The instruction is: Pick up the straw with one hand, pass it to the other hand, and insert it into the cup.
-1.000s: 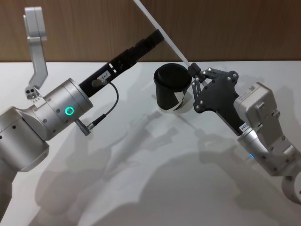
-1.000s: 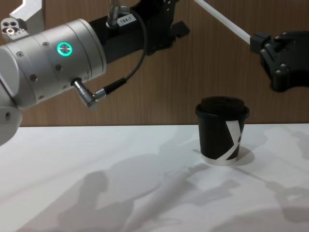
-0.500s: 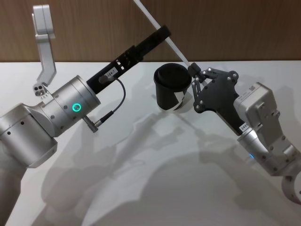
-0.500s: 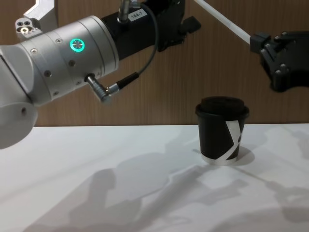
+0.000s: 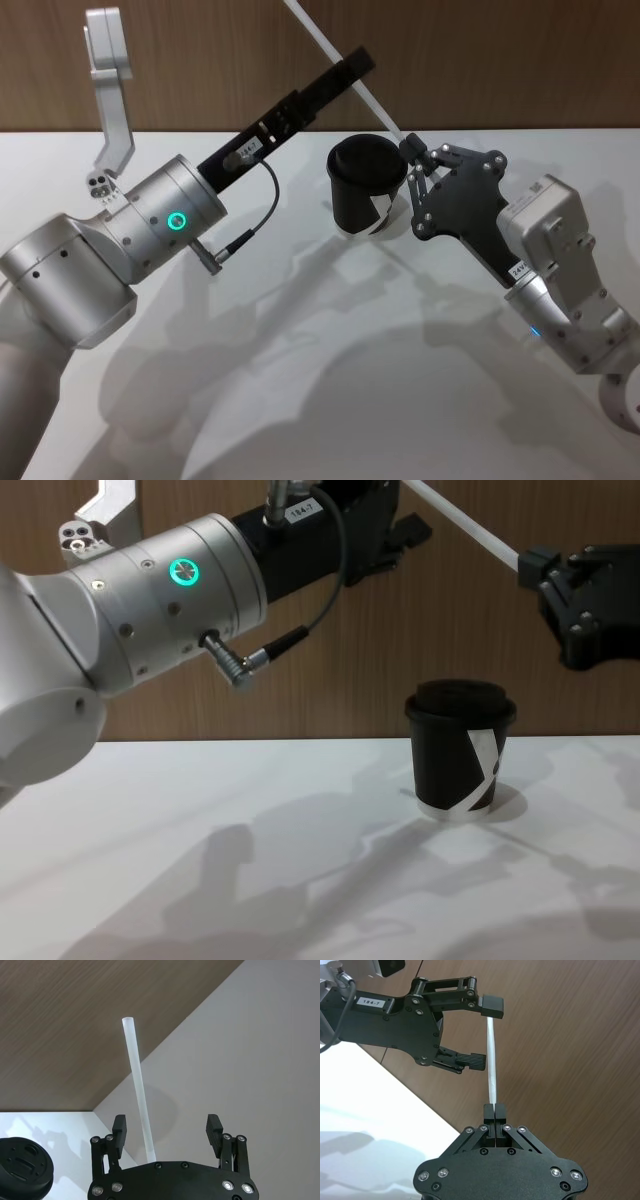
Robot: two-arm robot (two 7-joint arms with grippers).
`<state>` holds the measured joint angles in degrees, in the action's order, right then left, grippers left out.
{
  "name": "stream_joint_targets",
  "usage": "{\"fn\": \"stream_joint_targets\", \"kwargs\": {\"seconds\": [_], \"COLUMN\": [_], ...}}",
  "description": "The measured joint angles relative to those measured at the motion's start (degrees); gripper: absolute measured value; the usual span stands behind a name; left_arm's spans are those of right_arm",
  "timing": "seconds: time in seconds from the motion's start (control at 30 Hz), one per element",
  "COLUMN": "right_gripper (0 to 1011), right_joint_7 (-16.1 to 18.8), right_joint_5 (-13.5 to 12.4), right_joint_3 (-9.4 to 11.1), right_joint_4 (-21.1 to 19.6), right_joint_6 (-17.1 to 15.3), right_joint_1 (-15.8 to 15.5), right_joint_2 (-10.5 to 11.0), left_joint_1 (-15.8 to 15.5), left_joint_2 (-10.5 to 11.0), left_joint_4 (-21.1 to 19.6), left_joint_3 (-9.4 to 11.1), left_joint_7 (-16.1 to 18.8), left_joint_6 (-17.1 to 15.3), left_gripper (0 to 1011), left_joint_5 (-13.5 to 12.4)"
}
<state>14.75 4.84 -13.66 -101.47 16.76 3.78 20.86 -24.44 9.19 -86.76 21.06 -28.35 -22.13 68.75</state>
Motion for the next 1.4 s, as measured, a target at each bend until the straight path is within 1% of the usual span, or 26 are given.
{"fn": "stream_joint_targets", "kwargs": {"seconds": [0.5, 1.0, 1.07, 1.13, 1.17, 1.23, 1.3, 1.33, 1.37, 1.4], "right_gripper": [10, 10, 10, 10, 10, 10, 10, 10, 10, 10], "right_joint_7": [0.0, 0.0, 0.0, 0.0, 0.0, 0.0, 0.0, 0.0, 0.0, 0.0], "right_joint_5": [0.0, 0.0, 0.0, 0.0, 0.0, 0.0, 0.0, 0.0, 0.0, 0.0], "right_joint_3": [0.0, 0.0, 0.0, 0.0, 0.0, 0.0, 0.0, 0.0, 0.0, 0.0], "right_joint_4": [0.0, 0.0, 0.0, 0.0, 0.0, 0.0, 0.0, 0.0, 0.0, 0.0], "right_joint_6": [0.0, 0.0, 0.0, 0.0, 0.0, 0.0, 0.0, 0.0, 0.0, 0.0], "right_joint_1": [0.0, 0.0, 0.0, 0.0, 0.0, 0.0, 0.0, 0.0, 0.0, 0.0], "right_joint_2": [0.0, 0.0, 0.0, 0.0, 0.0, 0.0, 0.0, 0.0, 0.0, 0.0], "left_joint_1": [-1.3, -1.7, -1.7, -1.8, -1.8, -1.8, -1.8, -1.8, -1.8, -1.8], "left_joint_2": [-0.7, -1.1, -1.1, -1.1, -1.2, -1.2, -1.2, -1.2, -1.2, -1.2], "left_joint_4": [1.9, 2.6, 2.6, 2.6, 2.6, 2.7, 2.7, 2.7, 2.7, 2.7], "left_joint_3": [0.8, 1.5, 1.5, 1.6, 1.6, 1.6, 1.6, 1.7, 1.7, 1.7], "left_joint_7": [0.0, 0.6, 0.7, 0.7, 0.7, 0.8, 0.8, 0.8, 0.8, 0.9], "left_joint_6": [0.7, 1.9, 2.0, 2.1, 2.1, 2.2, 2.2, 2.2, 2.2, 2.3], "left_gripper": [1001, 996, 950, 925, 881, 841, 751, 751, 696, 672], "left_joint_5": [0.8, 0.8, 0.8, 0.8, 0.8, 0.8, 0.8, 0.8, 0.8, 0.8]}}
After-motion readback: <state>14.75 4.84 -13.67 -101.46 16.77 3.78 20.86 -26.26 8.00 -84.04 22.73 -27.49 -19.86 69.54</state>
